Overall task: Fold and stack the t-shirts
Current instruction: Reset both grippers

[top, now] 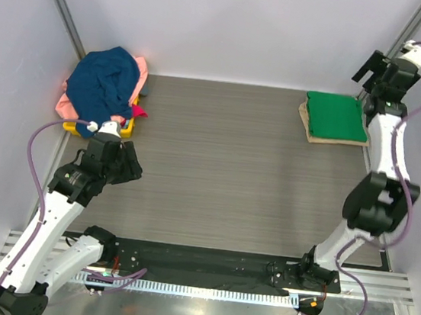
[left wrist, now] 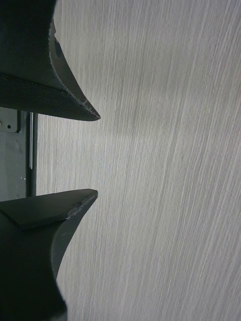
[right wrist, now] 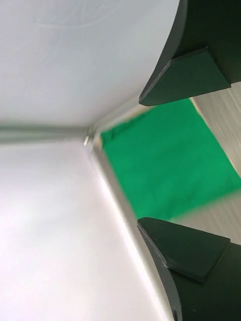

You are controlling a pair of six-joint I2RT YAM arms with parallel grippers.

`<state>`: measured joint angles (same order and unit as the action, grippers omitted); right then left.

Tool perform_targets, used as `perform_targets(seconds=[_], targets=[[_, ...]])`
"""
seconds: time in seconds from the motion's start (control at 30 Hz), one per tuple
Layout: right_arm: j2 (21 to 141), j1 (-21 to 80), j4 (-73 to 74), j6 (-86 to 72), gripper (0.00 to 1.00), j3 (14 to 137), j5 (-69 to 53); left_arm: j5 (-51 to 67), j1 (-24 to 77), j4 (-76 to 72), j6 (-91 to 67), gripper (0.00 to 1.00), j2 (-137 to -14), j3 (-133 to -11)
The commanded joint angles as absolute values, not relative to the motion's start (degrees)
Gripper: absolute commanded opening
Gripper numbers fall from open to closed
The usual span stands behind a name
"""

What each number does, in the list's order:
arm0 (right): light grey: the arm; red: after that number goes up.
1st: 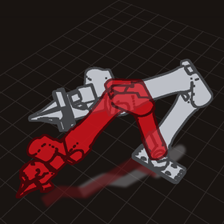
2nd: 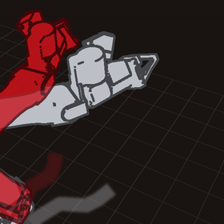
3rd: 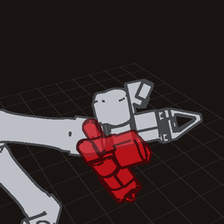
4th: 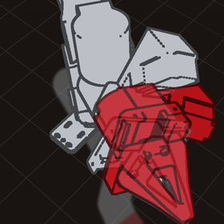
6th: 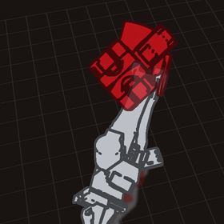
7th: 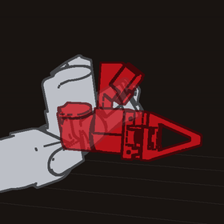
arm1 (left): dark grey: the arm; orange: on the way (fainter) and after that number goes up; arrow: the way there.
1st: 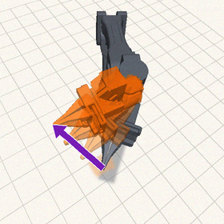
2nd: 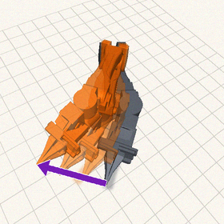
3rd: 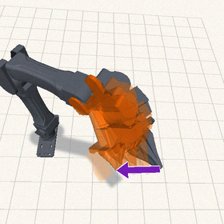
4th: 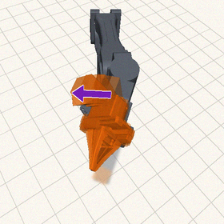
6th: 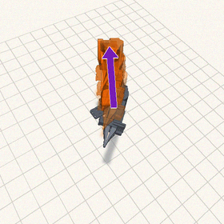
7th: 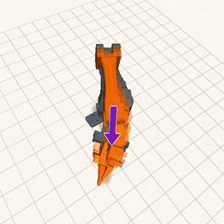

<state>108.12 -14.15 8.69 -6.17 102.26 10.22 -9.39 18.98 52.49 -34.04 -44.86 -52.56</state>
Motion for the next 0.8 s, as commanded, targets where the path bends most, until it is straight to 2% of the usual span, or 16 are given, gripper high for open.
perform_targets(seconds=[0.0,0.1,0.2,0.23,0.27,0.3,0.53,0.67,0.77], targets=[[92.4,-13.2,4.7,-24.4,0.99,92.0,-3.3,-8.9,18.5,50.4,-33.6,0.59,-44.0,-52.6],[80.0,-8.6,6.0,-30.8,1.00,79.4,-5.2,-8.5,18.5,50.4,-33.3,0.61,-44.1,-52.5],[68.7,3.0,6.9,-28.0,1.00,67.3,-2.7,-8.1,18.5,50.4,-33.0,0.69,-44.9,-52.7],[66.2,6.0,7.6,-27.3,1.00,64.6,-0.3,-8.3,18.5,50.4,-33.0,0.75,-45.2,-52.9],[63.1,9.5,8.3,-27.1,1.00,59.0,-0.3,-9.0,18.5,50.8,-33.2,0.93,-45.7,-53.1],[58.4,14.4,8.4,-28.2,1.00,56.2,-0.3,-10.8,18.5,51.2,-33.4,1.00,-45.9,-53.4],[40.2,25.8,1.3,-45.2,1.00,28.8,-5.6,-18.7,18.5,49.2,-33.1,1.00,-44.4,-52.5],[40.1,29.4,0.4,-45.6,1.00,21.6,-7.0,-18.8,18.5,43.6,-31.6,1.00,-36.8,-47.0],[44.1,29.7,-5.8,-43.9,1.00,18.7,-11.2,-12.0,18.5,38.9,-29.4,1.00,-30.6,-44.8]])
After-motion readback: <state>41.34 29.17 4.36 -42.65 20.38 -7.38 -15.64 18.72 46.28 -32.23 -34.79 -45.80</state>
